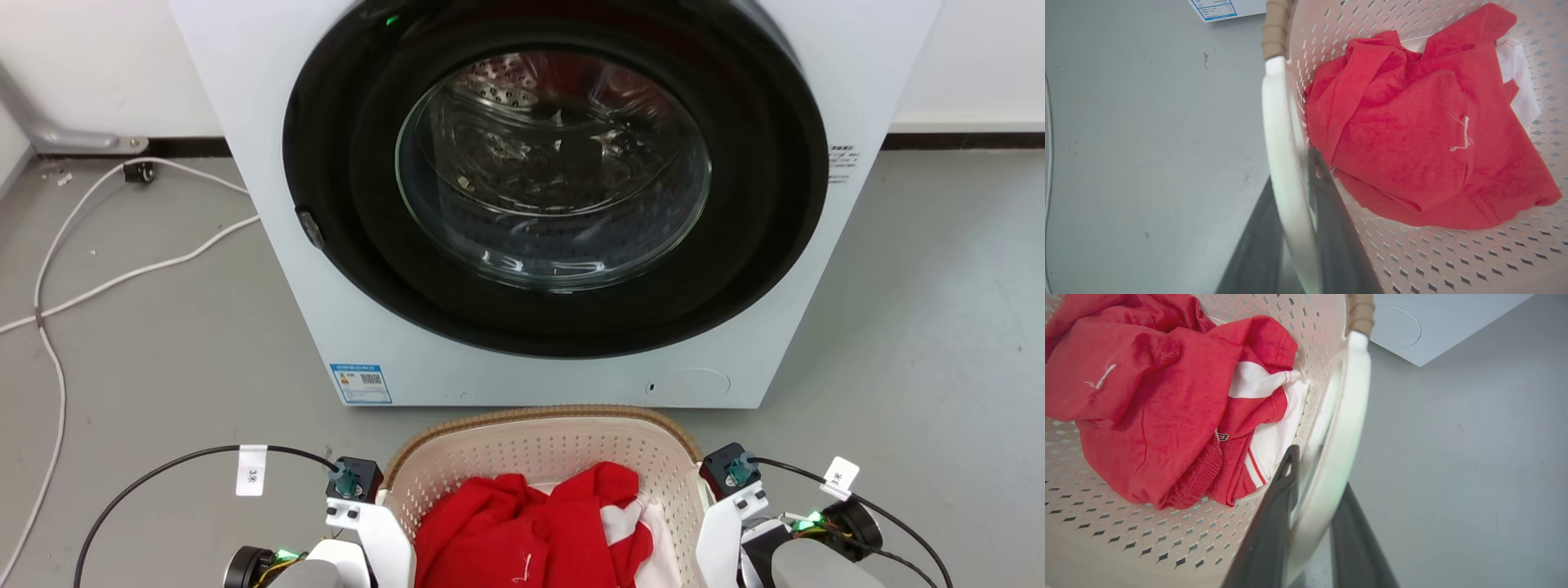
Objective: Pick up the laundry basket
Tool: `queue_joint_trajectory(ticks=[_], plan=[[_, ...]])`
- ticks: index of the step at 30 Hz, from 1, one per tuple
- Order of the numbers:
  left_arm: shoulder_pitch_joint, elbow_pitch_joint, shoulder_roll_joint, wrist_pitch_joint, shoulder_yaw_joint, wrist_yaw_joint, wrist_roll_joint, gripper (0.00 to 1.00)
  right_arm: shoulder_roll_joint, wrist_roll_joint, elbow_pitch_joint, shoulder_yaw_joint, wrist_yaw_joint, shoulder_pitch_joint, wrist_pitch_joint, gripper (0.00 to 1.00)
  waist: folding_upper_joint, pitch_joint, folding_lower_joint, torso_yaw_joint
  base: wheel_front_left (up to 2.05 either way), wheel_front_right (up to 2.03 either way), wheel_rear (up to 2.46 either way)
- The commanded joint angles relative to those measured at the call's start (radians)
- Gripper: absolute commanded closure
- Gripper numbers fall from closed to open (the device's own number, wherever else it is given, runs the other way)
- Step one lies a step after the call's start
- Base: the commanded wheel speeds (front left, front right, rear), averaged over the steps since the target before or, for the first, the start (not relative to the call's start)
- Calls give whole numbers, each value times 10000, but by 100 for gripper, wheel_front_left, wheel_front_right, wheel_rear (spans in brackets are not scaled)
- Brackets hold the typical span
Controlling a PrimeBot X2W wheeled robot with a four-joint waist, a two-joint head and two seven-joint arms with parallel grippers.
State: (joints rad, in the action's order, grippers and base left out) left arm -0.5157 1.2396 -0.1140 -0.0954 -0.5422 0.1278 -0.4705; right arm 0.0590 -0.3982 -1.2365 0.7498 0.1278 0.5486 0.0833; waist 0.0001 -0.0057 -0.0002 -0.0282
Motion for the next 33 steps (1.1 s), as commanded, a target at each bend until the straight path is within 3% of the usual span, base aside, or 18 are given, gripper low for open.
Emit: queue_joint_trajectory(ticks=[1, 12, 33], plan=[[82, -143, 91, -64, -155, 34, -89, 100, -159, -92, 35, 107, 52, 24, 20, 100, -1, -106, 2, -32, 0, 0, 0], [8, -403, -225, -718, -1152, 35, -1078, 100, -144, -630, -104, 695, 49, 119, 417, 100, -1, -444, 2, -111, 0, 0, 0], [-322, -219, -384, -525, -2333, 35, -2223, 100, -141, -1455, -296, 1355, 50, 338, 488, 100, -1, -504, 2, -56, 0, 0, 0]])
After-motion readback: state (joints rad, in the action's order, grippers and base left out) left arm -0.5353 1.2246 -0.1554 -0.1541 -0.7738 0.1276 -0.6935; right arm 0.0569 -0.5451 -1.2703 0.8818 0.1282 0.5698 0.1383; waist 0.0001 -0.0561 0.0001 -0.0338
